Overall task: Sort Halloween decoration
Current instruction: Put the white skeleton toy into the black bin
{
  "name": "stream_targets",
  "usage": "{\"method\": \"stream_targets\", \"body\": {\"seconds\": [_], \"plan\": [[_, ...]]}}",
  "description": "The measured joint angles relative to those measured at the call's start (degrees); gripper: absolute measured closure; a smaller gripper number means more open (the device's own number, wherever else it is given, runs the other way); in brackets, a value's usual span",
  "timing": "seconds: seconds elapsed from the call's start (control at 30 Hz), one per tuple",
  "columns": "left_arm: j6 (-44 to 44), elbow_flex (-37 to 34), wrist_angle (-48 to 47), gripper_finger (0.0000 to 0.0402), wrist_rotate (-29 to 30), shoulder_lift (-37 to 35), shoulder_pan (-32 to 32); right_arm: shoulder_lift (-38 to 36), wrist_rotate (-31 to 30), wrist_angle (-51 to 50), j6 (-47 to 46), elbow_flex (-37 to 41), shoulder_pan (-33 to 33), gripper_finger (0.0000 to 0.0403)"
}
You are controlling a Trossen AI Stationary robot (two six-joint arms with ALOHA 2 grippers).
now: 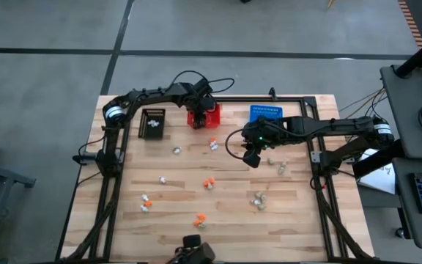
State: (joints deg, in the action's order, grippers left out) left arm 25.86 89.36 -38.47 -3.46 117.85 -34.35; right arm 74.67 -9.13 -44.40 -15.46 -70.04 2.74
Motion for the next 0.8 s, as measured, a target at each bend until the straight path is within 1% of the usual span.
{"method": "stream_targets", "body": {"seconds": [0.23,0.4,0.47,0.63,0.7,0.8], "plan": [[-1.7,0.0,-1.9,0.0270,-0.1,-3.8,0.0,0.0,0.0,0.1,-0.4,0.0,0.0,0.0319],[-6.3,-0.1,-3.1,0.0281,-1.3,-8.0,0.1,0.0,0.0,0.2,-2.3,0.4,-0.1,0.0319],[-8.1,-0.7,-3.0,0.0284,-4.2,-10.0,0.2,0.0,0.0,0.3,-3.3,0.9,-0.1,0.0319],[-11.5,-3.3,-2.1,0.0286,-13.9,-14.4,0.6,0.0,0.0,0.6,-6.1,3.0,-0.1,0.0319],[-12.8,-5.1,-1.1,0.0286,-15.5,-16.1,1.3,0.0,0.0,0.7,-7.6,3.7,-0.1,0.0319],[-14.8,-9.8,3.3,0.0286,-15.5,-20.0,3.0,0.0,0.0,2.0,-9.1,4.5,-0.1,0.0319]]}}
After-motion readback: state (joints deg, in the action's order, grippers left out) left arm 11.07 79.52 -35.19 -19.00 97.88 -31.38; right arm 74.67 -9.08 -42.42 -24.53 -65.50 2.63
